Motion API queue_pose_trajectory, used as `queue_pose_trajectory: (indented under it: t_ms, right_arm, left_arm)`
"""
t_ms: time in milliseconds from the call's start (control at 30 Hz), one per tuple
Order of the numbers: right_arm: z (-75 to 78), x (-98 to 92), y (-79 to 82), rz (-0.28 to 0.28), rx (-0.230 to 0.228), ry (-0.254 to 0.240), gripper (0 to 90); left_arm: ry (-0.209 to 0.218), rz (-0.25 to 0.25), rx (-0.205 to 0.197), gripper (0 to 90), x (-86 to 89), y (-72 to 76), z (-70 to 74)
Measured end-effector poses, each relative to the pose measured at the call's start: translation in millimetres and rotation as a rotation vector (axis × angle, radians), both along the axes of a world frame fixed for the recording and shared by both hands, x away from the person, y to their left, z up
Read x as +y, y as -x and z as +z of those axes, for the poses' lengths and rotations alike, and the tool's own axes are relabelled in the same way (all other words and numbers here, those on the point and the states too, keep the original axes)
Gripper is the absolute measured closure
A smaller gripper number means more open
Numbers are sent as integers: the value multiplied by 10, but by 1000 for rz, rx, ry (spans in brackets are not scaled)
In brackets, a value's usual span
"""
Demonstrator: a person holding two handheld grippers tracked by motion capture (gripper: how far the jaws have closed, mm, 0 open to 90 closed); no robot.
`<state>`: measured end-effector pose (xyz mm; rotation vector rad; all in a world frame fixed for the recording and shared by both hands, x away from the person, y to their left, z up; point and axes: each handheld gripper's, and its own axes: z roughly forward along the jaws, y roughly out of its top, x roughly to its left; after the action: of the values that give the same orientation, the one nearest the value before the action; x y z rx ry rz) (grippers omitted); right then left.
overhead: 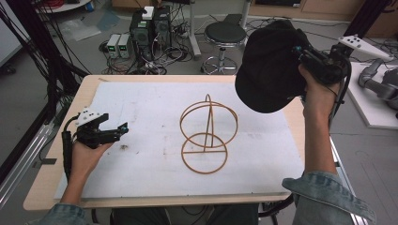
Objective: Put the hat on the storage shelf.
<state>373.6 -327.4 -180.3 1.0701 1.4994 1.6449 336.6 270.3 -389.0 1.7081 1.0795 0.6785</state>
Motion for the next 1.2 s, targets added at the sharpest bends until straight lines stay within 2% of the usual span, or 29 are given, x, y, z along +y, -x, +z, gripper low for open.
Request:
queue_pose_trajectory:
  t_ms: [33,167,333,400,467,500,567,600,633,667,700,733,767,800,900,933,1000,1200]
  right_arm:
    - [49,-2,39,31,-9,-20,830]
    - [108,21,91,68,-22,-46,830]
    - [235,101,221,119,-70,-34,828]
    - [258,115,245,127,-76,-29,828]
    - [302,145,286,152,-87,-30,828]
    - [338,178,322,184,-89,-33,827]
    - [353,199,336,199,-95,-34,827]
    - [366,219,354,216,-92,-38,826]
    - [387,263,379,259,-91,-37,826]
    - [387,263,379,259,-91,-37,826]
    - [396,300,395,297,-90,-38,826]
    - [396,300,395,297,-90,-38,826]
    - [405,352,415,345,-85,-41,824]
    - [405,352,415,345,-85,-41,824]
    - [418,468,439,438,-78,-23,818]
    - [418,468,439,438,-78,-23,818]
    - [416,526,448,474,-68,-9,814]
    - [303,683,413,581,-4,38,795]
  left_arm:
    - [1,0,0,143,0,0,1]
    - [-2,0,0,143,0,-4,1]
    - [3,2,-1,143,8,-4,4]
    - [1,2,0,143,7,-4,3]
    - [-2,1,1,144,3,-5,3]
    - [-2,0,0,143,1,-5,3]
    - [-2,3,-2,144,-4,-4,4]
    - [-2,2,-2,143,-4,-3,5]
    - [-2,3,-1,143,-3,-2,8]
    - [-3,3,-1,143,-3,-2,9]
    - [-3,2,-2,143,-3,-2,10]
    - [-3,1,-2,143,-4,-2,10]
    - [-3,1,-2,143,-5,-4,8]
    - [-3,2,-1,143,-6,-5,6]
    - [-5,0,-2,143,-7,-5,7]
    - [-4,0,-2,143,-9,-4,7]
    - [-5,0,-2,143,-8,-4,8]
    - [-5,3,0,143,-1,-6,6]
